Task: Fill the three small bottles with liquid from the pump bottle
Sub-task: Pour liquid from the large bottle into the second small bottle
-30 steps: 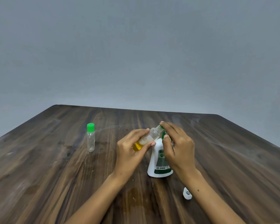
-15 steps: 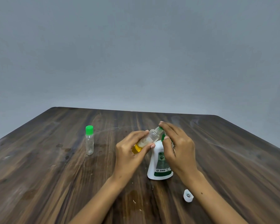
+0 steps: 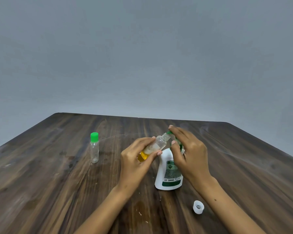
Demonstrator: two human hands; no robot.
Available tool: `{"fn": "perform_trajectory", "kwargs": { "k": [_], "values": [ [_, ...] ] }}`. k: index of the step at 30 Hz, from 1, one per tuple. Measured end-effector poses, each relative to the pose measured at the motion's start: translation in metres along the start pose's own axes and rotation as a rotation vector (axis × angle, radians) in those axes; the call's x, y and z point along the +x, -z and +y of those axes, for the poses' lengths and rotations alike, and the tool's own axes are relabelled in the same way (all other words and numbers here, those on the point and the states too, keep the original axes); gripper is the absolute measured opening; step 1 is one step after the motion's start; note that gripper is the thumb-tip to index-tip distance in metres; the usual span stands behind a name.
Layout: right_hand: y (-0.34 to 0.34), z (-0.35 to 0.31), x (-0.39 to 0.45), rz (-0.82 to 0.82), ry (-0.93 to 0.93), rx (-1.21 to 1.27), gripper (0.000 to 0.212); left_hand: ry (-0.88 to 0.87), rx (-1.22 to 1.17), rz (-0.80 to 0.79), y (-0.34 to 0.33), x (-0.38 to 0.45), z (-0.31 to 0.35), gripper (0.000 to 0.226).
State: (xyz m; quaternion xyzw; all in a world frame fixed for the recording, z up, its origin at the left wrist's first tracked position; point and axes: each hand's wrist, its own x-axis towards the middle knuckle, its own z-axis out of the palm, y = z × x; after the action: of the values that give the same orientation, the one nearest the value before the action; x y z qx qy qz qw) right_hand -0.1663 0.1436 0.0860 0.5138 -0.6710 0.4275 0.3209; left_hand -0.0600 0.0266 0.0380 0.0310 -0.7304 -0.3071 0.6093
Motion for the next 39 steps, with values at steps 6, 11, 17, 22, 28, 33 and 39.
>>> {"fn": "perform_trajectory", "kwargs": {
  "k": [6, 11, 17, 22, 28, 33, 39],
  "values": [
    [-0.008, -0.001, -0.010, 0.008, -0.009, -0.018, 0.043, 0.007, -0.007, -0.003, 0.001, -0.001, 0.000, 0.035],
    [-0.004, -0.002, -0.005, 0.006, 0.016, -0.032, 0.056, 0.007, -0.004, -0.007, 0.002, -0.003, 0.002, 0.036],
    [-0.012, -0.005, -0.012, 0.030, -0.003, -0.024, 0.068, 0.003, 0.013, -0.016, 0.002, -0.002, 0.001, 0.035],
    [-0.005, -0.003, -0.006, 0.025, 0.048, -0.010, 0.070, 0.008, 0.009, -0.017, 0.002, -0.003, 0.002, 0.036],
    [-0.011, 0.000, -0.012, 0.034, 0.041, -0.003, 0.072, 0.007, 0.011, -0.019, 0.002, -0.003, 0.000, 0.036],
    [-0.005, 0.006, -0.006, 0.011, 0.061, 0.010, 0.071, -0.002, 0.009, -0.030, 0.001, -0.003, 0.001, 0.037],
    [-0.010, 0.002, -0.011, 0.038, 0.029, -0.017, 0.071, -0.005, 0.015, -0.019, 0.001, -0.003, 0.000, 0.036]
  ]
}}
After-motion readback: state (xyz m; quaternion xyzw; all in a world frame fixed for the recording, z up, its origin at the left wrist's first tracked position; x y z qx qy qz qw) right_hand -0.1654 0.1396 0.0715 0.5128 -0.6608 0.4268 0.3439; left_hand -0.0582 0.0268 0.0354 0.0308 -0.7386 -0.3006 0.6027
